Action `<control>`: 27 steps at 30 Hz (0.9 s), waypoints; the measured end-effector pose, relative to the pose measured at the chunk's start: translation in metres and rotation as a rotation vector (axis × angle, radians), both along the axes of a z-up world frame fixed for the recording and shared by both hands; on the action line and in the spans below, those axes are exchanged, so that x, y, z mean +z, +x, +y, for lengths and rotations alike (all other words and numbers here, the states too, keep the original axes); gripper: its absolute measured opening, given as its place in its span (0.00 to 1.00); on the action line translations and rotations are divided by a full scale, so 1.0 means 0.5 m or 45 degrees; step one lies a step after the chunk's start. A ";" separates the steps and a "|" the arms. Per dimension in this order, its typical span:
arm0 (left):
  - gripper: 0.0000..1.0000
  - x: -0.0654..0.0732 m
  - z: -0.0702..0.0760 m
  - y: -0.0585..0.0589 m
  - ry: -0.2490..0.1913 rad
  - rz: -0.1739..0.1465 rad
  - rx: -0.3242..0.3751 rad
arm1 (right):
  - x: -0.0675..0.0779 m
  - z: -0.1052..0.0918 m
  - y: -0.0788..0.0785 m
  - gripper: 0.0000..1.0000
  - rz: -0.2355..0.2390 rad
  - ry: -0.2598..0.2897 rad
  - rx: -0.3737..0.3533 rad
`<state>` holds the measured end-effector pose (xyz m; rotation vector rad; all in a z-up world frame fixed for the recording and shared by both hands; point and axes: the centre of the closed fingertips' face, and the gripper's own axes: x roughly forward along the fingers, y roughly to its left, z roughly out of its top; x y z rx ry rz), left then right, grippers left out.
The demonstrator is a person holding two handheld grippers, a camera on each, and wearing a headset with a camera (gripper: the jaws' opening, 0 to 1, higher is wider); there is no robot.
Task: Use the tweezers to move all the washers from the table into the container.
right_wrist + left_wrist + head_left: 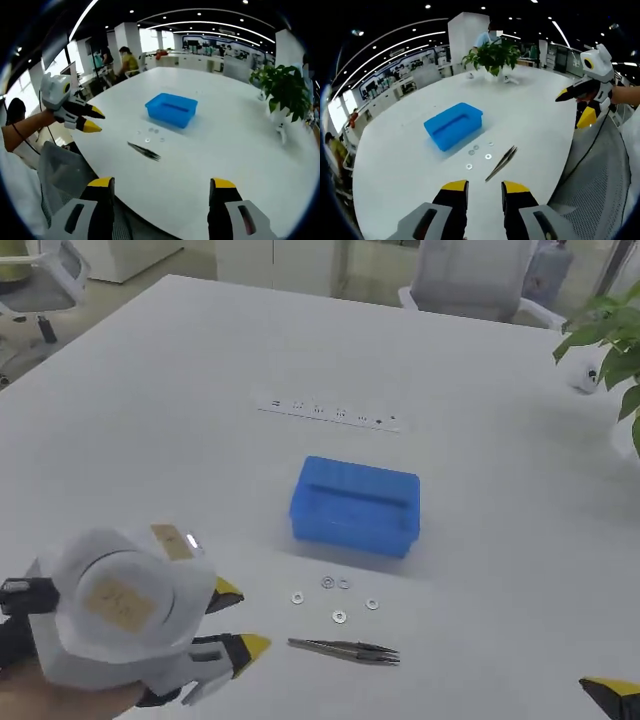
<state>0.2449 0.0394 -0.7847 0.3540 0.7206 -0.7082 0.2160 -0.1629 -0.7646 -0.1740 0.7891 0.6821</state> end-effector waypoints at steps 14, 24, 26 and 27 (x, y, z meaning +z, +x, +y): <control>0.08 -0.121 -0.036 0.040 0.109 0.074 -0.210 | -0.020 -0.011 -0.015 0.74 0.067 -0.044 0.012; 0.04 -0.166 -0.056 0.055 0.131 0.090 -0.337 | -0.028 -0.004 -0.025 0.74 0.102 -0.066 0.034; 0.03 -0.172 -0.057 0.056 0.139 0.094 -0.346 | -0.029 -0.003 -0.026 0.74 0.105 -0.069 0.036; 0.02 -0.173 -0.059 0.055 0.138 0.095 -0.355 | -0.029 -0.003 -0.025 0.73 0.106 -0.070 0.036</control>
